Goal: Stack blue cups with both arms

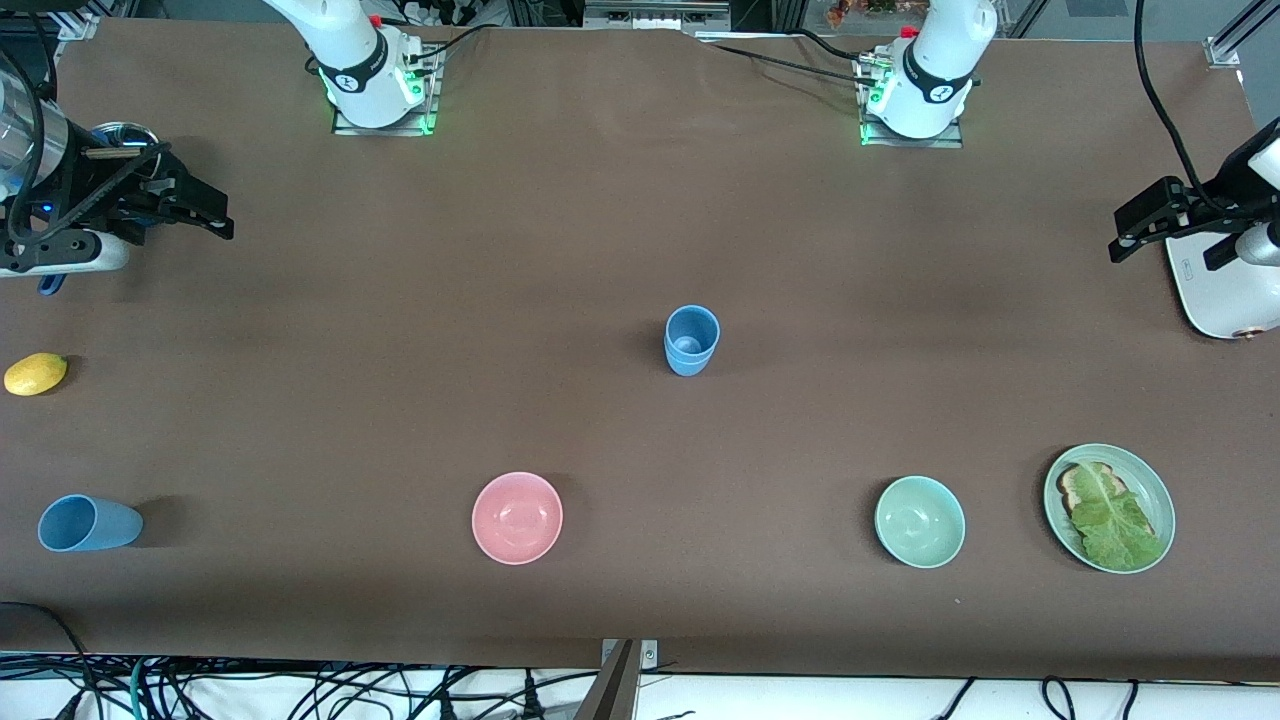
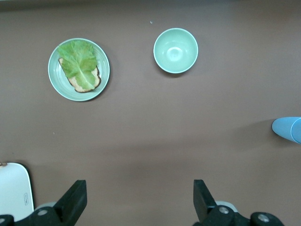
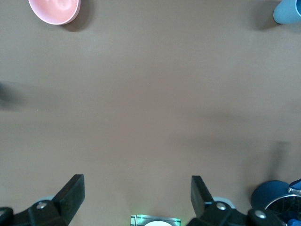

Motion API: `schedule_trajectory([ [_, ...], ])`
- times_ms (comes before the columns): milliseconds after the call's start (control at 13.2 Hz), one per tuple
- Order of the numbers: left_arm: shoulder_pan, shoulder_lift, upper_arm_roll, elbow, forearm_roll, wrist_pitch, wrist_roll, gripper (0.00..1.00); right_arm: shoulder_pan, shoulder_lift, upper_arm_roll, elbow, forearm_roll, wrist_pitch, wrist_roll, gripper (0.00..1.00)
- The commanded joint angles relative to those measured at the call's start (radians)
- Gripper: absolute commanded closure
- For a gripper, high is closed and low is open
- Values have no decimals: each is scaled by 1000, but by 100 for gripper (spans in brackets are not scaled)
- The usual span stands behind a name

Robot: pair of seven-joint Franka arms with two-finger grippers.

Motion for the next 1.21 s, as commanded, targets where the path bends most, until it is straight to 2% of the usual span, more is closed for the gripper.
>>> schedule_trajectory([
  [0, 0, -11, -11, 13, -3, -35, -50, 0, 1, -16, 4, -3, -14, -7, -6, 0],
  [607, -2, -11, -7, 13, -16, -75, -230, 0, 1, -16, 4, -2, -12, -7, -6, 0],
  [1139, 0, -4, -3, 13, -16, -75, -221, 0, 3, -13, 4, -3, -14, -6, -3, 0],
])
